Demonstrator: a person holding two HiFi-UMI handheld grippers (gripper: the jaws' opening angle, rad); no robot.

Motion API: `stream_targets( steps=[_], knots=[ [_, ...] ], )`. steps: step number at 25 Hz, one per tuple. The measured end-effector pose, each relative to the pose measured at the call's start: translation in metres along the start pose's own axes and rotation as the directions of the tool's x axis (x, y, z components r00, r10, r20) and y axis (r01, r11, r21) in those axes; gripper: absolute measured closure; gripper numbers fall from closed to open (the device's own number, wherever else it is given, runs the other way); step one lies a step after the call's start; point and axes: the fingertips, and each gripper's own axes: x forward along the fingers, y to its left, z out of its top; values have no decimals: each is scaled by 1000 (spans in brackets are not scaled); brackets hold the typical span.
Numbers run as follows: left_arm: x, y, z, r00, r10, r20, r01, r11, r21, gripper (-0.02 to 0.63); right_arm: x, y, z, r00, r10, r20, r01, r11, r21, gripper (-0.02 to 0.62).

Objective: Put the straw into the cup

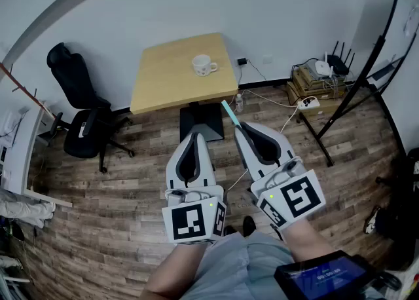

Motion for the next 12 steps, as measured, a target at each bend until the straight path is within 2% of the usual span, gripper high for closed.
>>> stream_targets(
  steps=[12],
  knots=[
    [0, 23, 0, 1000, -13, -4, 13, 1000, -5, 607, 19, 14, -5, 1000, -11, -1, 11, 1000, 7, 575]
  ],
)
